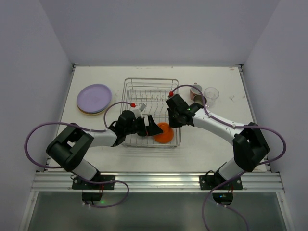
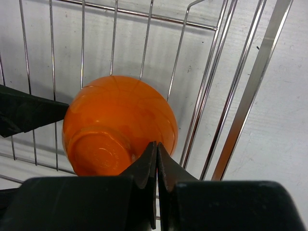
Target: Unload the mixed dishes from the dish rack
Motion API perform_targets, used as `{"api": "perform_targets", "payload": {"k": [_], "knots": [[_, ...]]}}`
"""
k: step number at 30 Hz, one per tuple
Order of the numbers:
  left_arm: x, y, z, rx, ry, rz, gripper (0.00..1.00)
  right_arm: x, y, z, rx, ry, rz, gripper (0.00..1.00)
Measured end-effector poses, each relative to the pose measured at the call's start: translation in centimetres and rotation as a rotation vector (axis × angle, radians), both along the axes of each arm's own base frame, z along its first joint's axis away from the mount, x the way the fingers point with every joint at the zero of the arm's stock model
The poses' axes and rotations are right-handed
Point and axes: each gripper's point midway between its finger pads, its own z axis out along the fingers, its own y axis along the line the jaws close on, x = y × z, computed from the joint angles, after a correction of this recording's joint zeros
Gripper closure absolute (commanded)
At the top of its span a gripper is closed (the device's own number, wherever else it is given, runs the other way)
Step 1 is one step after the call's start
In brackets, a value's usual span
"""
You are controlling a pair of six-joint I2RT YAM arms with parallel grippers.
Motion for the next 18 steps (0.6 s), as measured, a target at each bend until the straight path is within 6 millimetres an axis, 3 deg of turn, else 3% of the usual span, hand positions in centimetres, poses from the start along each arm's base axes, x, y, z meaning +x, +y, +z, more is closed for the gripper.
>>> {"api": "perform_targets", "payload": {"k": [18], "knots": [[-0.23,-0.36,-0.17,-0.040,-0.009,-0.015,0.03,-0.10,0.32,0.05,0.008,0.000,0.009,1.00]]}}
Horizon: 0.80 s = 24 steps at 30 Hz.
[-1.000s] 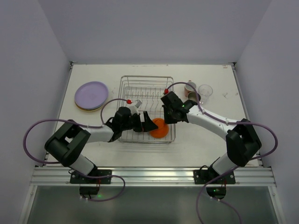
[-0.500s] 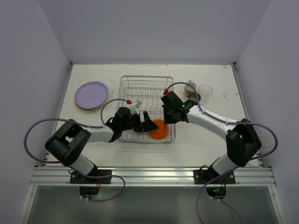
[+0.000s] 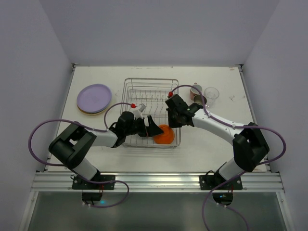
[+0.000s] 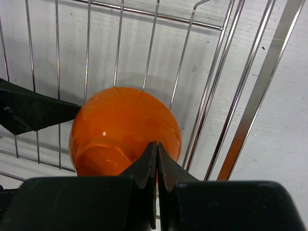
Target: Unload the mixed dishes from the dish rack
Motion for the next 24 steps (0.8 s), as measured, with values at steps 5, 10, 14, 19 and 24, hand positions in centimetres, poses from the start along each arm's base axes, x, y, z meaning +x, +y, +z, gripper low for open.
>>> {"api": "perform_targets", "payload": {"k": [5,10,14,19,24], "knots": [[0.0,0.1,-0.1,0.000,0.001,0.007,0.13,-0.1,0.1,0.0,0.001,0.001,0.003,1.00],[-0.1,0.4,-0.4,0.009,0.007,0.017,0.24,-0.1,0.1,0.0,0.001,0.001,0.005,1.00],[-0.3,0.5,-0.3,0.007,0.015,0.023,0.34,-0.1,0.1,0.0,0.001,0.001,0.005,1.00],[-0.5,0.7,-0.1,0.014,0.023,0.029,0.42,-0.1,0.1,0.0,0.001,0.001,0.005,1.00],[-0.6,1.2,0.3,0.031,0.020,0.038,0.43,-0.1,0.1,0.0,0.001,0.001,0.005,1.00]]}}
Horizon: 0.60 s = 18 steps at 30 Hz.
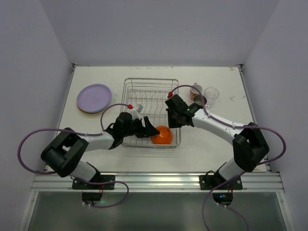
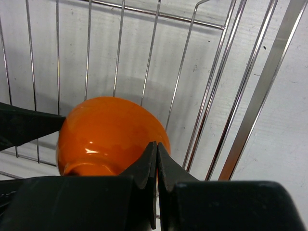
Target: Unload the mixed dishes from the dish rack
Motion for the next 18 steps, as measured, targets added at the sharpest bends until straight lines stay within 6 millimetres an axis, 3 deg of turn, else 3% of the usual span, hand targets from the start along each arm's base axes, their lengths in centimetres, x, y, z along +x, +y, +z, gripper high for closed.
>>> {"api": "perform_targets", "payload": {"k": [5,10,16,18], "knots": [[0.0,1.0,1.2,0.043,-0.037,0.021,0.43,0.0,-0.1,0.0,-0.003,0.000,-0.001,1.00],[0.8,1.7,3.8,0.075,-0.103,0.048,0.43,0.0,-0.1,0.1,-0.002,-0.002,-0.001,0.99],[1.5,2.4,8.0,0.070,-0.216,0.082,0.46,0.0,-0.1,1.3,0.017,-0.030,-0.001,0.80],[1.6,2.7,9.0,0.077,-0.242,0.089,0.46,0.1,-0.1,2.4,0.038,-0.056,-0.003,0.65]]}}
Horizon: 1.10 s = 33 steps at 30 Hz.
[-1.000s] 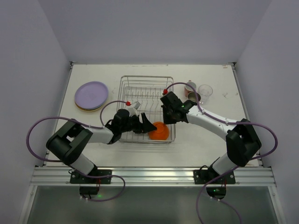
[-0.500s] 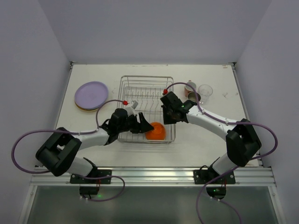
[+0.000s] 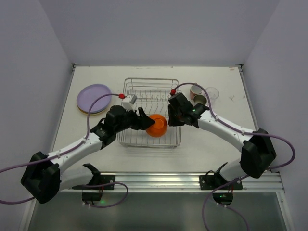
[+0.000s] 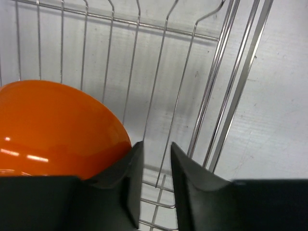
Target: Unload the mixed dishes from the dish rack
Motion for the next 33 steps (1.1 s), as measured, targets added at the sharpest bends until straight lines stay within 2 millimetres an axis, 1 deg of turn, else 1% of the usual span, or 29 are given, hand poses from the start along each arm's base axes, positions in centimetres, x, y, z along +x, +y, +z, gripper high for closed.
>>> {"api": "perform_targets", "payload": {"k": [1,2,5,6,9,12,17,20,27,30,33], "knots": [[0.1,0.2,0.5,0.010,-0.012,0.007,0.46,0.1,0.0,0.7,0.015,-0.016,-0.006,0.61],[0.2,0.4,0.8,0.018,-0.020,0.014,0.46,0.1,0.0,1.4,0.027,-0.035,-0.006,0.52],[0.4,1.1,1.3,0.050,-0.039,0.040,0.46,0.4,-0.4,3.4,0.053,-0.096,-0.024,0.34],[0.4,1.4,1.4,0.062,-0.043,0.049,0.46,0.5,-0.6,3.9,0.056,-0.116,-0.032,0.26],[0.4,2.4,1.7,0.101,-0.056,0.079,0.46,0.7,-1.2,5.1,0.059,-0.159,-0.048,0.19],[0.5,3.5,1.9,0.147,-0.062,0.110,0.45,0.8,-1.6,5.7,0.058,-0.183,-0.061,0.18],[0.9,5.2,3.1,0.221,-0.094,0.168,0.45,0.6,-1.9,5.4,0.050,-0.179,-0.064,0.18],[1.1,6.2,4.2,0.259,-0.117,0.200,0.44,0.6,-1.9,5.4,0.050,-0.179,-0.064,0.18],[1.4,8.6,7.6,0.330,-0.178,0.277,0.42,0.5,-1.6,5.3,0.067,-0.176,-0.051,0.18],[1.5,9.7,8.6,0.373,-0.189,0.315,0.42,0.0,-1.2,5.4,0.095,-0.171,-0.031,0.18],[1.6,11.3,9.4,0.433,-0.193,0.367,0.42,-0.3,-0.9,6.0,0.128,-0.179,-0.015,0.18]]}}
